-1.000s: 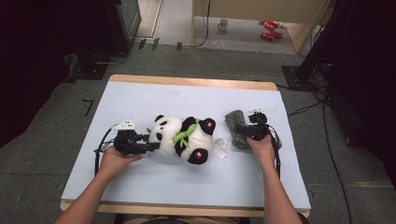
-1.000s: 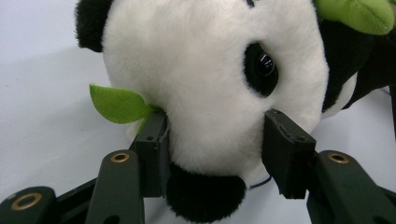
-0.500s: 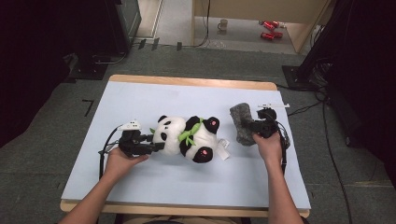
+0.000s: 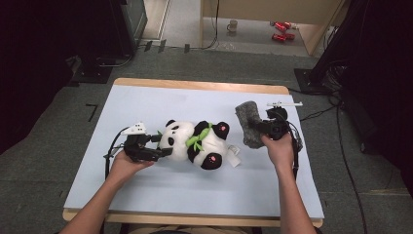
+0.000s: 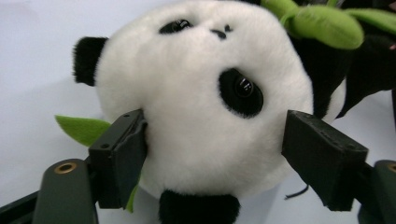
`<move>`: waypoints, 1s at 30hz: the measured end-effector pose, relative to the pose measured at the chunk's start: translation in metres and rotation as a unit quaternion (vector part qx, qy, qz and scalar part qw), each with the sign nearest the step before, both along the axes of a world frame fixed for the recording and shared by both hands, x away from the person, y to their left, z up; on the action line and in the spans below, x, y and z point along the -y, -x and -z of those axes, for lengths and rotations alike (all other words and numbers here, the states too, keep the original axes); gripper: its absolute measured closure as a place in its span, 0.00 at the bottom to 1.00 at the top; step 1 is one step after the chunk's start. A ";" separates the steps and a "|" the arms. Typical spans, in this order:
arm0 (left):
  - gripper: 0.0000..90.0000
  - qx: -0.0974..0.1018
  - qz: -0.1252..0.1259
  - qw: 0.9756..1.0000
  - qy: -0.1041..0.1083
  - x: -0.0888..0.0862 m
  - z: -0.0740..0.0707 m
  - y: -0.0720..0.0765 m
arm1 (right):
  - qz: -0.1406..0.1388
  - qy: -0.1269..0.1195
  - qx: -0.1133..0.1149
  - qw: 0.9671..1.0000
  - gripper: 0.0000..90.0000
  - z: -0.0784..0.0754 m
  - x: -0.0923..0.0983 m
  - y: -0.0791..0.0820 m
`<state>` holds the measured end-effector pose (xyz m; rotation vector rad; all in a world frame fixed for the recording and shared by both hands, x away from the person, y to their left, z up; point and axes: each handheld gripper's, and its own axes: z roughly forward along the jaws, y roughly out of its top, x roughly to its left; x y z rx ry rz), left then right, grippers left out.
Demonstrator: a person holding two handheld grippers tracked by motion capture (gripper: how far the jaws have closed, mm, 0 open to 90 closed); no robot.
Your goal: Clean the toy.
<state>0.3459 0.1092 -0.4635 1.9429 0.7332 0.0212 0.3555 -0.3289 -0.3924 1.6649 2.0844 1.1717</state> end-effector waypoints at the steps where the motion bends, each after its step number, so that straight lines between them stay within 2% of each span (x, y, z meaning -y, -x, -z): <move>1: 0.26 0.001 -0.001 1.000 0.002 0.001 0.001 0.000 | -0.001 0.000 0.000 1.000 0.86 -0.002 -0.001 0.000; 3: 0.32 0.000 0.000 1.000 0.003 0.001 0.002 0.000 | -0.005 -0.001 0.003 1.000 0.86 -0.007 -0.005 0.001; 6: 0.39 0.003 0.005 1.000 -0.007 0.001 0.001 0.001 | -0.018 0.002 0.011 1.000 0.86 -0.016 -0.012 0.000; 10: 0.41 0.011 0.002 1.000 -0.015 0.003 0.000 0.004 | -0.034 0.005 0.020 0.999 0.86 -0.030 -0.024 -0.003; 15: 0.45 0.013 -0.010 1.000 -0.008 0.004 0.001 0.005 | -0.053 -0.010 0.020 0.998 0.86 -0.040 -0.038 -0.011; 24: 0.48 0.019 -0.031 0.999 0.002 0.012 0.001 0.008 | -0.092 -0.015 0.022 0.995 0.86 -0.048 -0.067 -0.022; 30: 0.49 0.025 -0.038 0.999 -0.009 0.017 -0.001 0.012 | -0.112 -0.012 0.018 0.993 0.86 -0.050 -0.086 -0.025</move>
